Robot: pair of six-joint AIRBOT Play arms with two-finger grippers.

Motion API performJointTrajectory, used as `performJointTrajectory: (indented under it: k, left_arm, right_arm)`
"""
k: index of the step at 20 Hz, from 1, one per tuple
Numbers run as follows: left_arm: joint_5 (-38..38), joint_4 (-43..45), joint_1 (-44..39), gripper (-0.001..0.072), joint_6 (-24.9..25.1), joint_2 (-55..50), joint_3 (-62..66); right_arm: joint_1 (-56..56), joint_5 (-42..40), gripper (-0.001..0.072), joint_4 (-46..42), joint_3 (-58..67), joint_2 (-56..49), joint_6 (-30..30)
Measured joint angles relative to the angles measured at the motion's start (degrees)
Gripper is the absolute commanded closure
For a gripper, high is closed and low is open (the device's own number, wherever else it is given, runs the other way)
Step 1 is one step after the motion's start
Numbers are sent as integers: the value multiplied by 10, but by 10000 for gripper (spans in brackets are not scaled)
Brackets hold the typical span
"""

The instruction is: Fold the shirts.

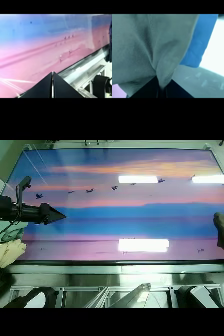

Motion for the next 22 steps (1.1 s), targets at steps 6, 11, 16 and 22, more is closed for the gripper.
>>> performJointTrajectory:
  k: [6, 11, 16, 22]
  left_arm:
    - [0, 1, 0, 695, 0, -44, 0]
    - [0, 1, 0, 696, 5, -69, 0]
    - [-10, 0, 0, 695, 19, -75, 0]
    - [-24, -2, 0, 695, 21, -76, 0]
  right_arm:
    - [-4, 57, 16, 15, -11, 11, 10]
    - [46, 116, 594, 139, -13, 55, -6]
    - [324, 53, 693, 309, -14, 56, -43]
    - [669, -107, 694, 403, 41, -82, -57]
